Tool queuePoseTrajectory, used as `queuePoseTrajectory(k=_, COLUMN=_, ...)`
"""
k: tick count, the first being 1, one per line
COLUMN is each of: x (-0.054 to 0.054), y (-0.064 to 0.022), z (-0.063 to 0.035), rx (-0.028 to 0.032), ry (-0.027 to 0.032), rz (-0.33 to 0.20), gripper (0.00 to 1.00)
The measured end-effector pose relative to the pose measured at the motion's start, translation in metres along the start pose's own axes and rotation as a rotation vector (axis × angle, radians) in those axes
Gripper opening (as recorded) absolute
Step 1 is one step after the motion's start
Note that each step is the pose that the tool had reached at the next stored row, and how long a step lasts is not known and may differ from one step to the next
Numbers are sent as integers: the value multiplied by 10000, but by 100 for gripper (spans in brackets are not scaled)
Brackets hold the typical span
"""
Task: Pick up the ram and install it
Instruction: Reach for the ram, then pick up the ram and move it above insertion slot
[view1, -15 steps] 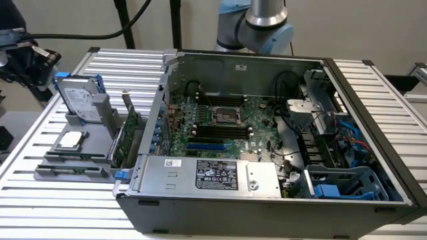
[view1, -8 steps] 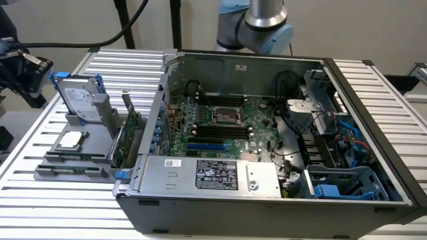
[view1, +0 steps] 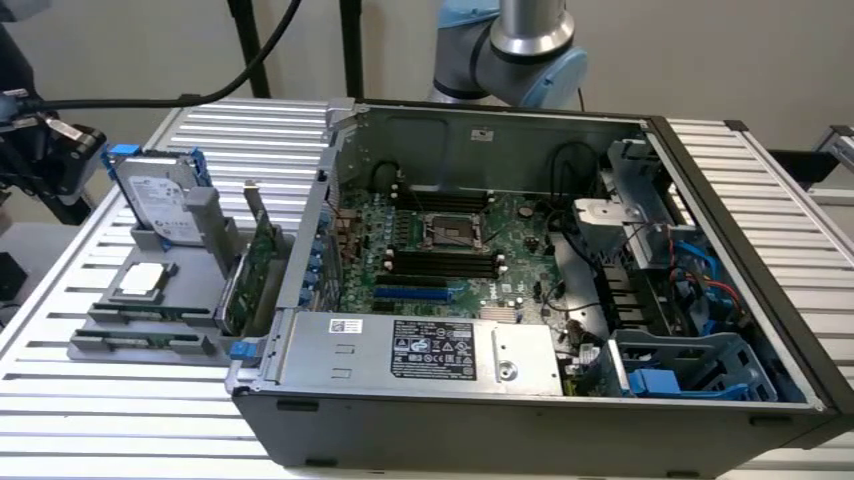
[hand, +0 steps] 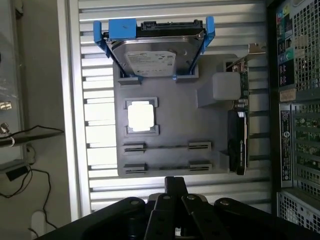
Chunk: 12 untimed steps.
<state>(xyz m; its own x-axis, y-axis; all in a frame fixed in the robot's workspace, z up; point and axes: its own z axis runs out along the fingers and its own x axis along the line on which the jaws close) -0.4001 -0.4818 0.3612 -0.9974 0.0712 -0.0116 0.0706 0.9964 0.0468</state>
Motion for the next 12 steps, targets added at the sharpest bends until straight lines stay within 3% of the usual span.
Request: queuePoseTrajectory(k=12, x=0, y=0, z=1, rx=1, ry=1, rz=-4, gripper=0)
